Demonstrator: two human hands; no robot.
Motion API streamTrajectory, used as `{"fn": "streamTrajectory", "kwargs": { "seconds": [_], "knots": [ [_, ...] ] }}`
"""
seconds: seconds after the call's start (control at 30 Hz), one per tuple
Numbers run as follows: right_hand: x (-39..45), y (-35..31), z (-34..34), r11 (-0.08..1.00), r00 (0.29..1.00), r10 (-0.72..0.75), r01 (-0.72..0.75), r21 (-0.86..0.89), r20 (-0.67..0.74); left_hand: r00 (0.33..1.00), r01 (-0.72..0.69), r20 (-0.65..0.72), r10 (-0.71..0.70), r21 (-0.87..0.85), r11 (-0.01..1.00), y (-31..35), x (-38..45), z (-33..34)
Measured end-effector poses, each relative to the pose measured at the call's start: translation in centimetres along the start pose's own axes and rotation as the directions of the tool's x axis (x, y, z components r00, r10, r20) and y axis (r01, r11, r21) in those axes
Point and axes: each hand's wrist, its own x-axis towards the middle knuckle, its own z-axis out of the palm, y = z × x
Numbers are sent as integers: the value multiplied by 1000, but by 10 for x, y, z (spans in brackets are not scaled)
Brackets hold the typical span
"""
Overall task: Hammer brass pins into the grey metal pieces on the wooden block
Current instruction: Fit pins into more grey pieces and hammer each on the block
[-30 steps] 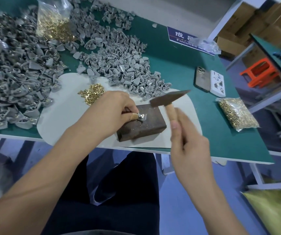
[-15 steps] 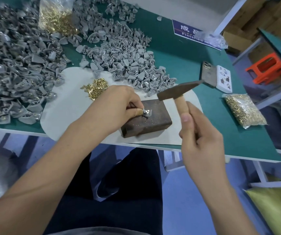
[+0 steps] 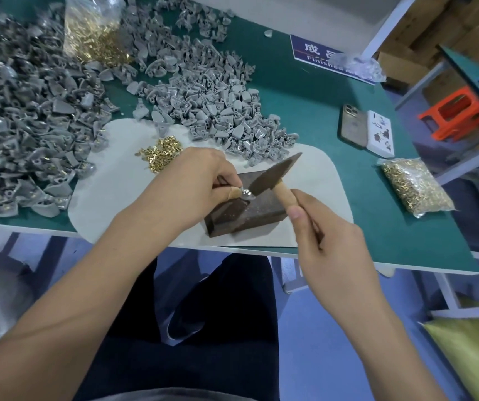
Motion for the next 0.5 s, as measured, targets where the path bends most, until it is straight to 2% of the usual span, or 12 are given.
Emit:
{"fn": "streamTrajectory", "kwargs": {
  "seconds": [0.1, 0.13, 0.27, 0.5],
  "knots": [
    [-1, -6, -4, 988, 983, -19, 46, 145, -181, 1000, 1, -2, -1, -7, 1000, -1, -1, 0],
    [-2, -7, -1, 985, 981, -15, 48, 169, -191, 1000, 0, -6, 0, -8, 1000, -1, -1, 0],
    [-3, 0, 10, 996, 998, 57, -59, 61, 39, 1000, -7, -1, 7, 1, 1000, 0, 0, 0],
    [-5, 1, 9, 998, 997, 56, -58, 33, 53, 1000, -5, 0, 5, 2, 1000, -1, 0, 1]
  ]
}}
